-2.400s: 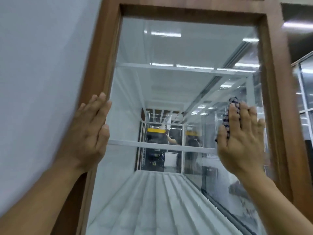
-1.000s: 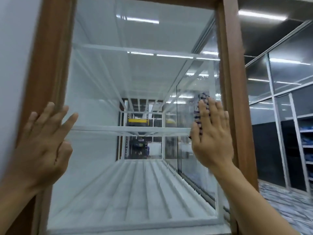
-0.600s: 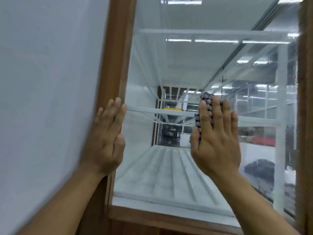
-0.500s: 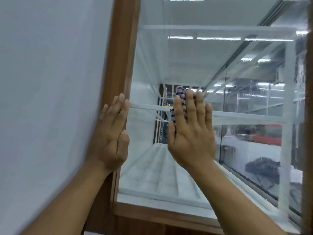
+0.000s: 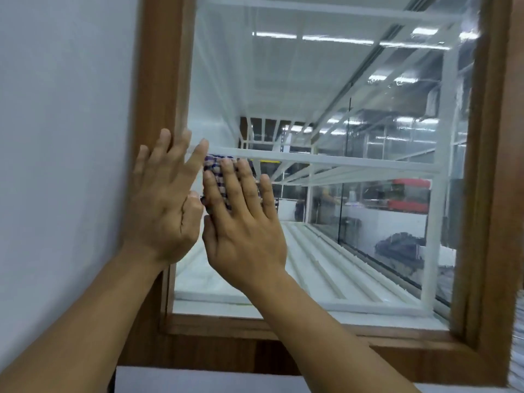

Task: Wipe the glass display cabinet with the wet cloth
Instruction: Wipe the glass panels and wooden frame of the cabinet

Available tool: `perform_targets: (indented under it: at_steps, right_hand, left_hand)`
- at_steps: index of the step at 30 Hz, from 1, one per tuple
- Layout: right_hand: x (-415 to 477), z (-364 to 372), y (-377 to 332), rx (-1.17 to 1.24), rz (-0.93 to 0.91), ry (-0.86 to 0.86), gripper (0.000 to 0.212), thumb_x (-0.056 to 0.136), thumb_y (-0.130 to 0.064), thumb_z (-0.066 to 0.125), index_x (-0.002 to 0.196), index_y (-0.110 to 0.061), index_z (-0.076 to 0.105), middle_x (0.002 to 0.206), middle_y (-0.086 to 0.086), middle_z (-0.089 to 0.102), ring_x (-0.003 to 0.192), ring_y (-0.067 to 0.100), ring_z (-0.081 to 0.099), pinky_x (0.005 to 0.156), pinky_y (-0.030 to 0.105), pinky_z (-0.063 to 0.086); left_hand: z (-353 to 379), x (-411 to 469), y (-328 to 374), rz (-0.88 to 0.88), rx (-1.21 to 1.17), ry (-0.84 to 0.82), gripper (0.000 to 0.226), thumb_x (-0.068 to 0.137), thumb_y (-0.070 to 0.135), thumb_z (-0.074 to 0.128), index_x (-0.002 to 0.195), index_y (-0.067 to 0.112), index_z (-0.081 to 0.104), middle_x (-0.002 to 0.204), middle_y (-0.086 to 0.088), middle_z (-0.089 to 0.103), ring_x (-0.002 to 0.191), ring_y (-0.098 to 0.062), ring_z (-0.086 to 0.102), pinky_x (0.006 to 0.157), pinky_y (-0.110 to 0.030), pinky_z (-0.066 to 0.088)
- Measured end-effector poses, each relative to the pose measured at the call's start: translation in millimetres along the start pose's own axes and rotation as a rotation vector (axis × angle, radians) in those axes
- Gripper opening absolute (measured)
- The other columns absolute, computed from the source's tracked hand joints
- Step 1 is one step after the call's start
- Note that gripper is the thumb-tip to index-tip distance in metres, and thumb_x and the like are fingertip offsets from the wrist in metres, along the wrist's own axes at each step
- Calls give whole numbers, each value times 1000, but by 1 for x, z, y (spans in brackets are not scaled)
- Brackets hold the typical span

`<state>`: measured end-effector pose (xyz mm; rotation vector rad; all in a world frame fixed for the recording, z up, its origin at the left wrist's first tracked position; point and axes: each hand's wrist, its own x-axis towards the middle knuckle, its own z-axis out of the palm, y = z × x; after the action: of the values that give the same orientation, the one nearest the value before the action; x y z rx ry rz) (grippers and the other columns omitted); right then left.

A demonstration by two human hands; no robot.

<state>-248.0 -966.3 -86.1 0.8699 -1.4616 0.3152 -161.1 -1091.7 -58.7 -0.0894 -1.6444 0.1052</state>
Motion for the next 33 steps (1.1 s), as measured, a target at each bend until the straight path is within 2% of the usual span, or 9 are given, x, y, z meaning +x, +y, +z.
perform_targets:
  at_steps: [5, 11, 16, 18, 23, 28, 33]
  right_hand:
    - [-23, -28, 65, -58, 94, 14, 61, 104, -35, 42, 161, -16, 29, 171, 10, 19, 160, 28, 10, 130, 52, 9]
    - [-51, -63, 152, -109, 196, 8, 64, 104, -38, 32, 163, -15, 21, 172, 13, 13, 160, 32, 7, 130, 55, 8]
    - [-87, -91, 215, -117, 338, 36, 66, 103, -39, 32, 163, -14, 19, 172, 14, 12, 160, 33, 6, 130, 54, 7]
    - [-108, -98, 223, -118, 335, 14, 66, 103, -38, 32, 162, -11, 19, 171, 17, 12, 159, 36, 5, 129, 56, 9]
    - [-143, -85, 193, -147, 199, -39, 68, 101, -37, 35, 161, -7, 23, 170, 22, 12, 158, 42, 7, 128, 61, 8]
    - [-121, -58, 127, -123, 19, -104, 70, 103, -38, 34, 163, -8, 14, 170, 21, 6, 158, 38, 1, 129, 56, 2]
    - [-80, -23, 33, -27, -20, -117, 64, 106, -35, 37, 162, -9, 21, 170, 20, 14, 158, 35, 9, 129, 57, 7]
  left_hand:
    - [6, -5, 8, 28, 68, 3, 68, 89, 23, 33, 157, 18, 35, 168, -8, 26, 158, -32, 13, 126, -57, 7]
    - [10, -23, 15, 83, 148, -58, 66, 88, 23, 35, 153, 14, 43, 165, -13, 30, 156, -38, 17, 124, -62, 10]
    - [8, -45, 11, 69, 150, -89, 68, 88, 22, 35, 155, 12, 38, 168, -12, 23, 158, -35, 13, 128, -54, 5]
    - [6, -59, 11, 58, 136, -92, 70, 87, 21, 35, 156, 10, 36, 169, -13, 21, 158, -35, 12, 128, -52, 4]
    - [1, -95, 9, -7, 148, -82, 71, 85, 17, 36, 155, 5, 35, 167, -19, 21, 157, -37, 12, 127, -55, 8]
    - [2, -108, 7, -40, 113, -108, 72, 87, 17, 35, 157, 2, 27, 166, -21, 21, 158, -36, 12, 126, -60, 13]
    - [1, -111, 5, -49, 73, -89, 73, 87, 17, 35, 158, 1, 24, 167, -18, 19, 158, -33, 12, 128, -52, 9]
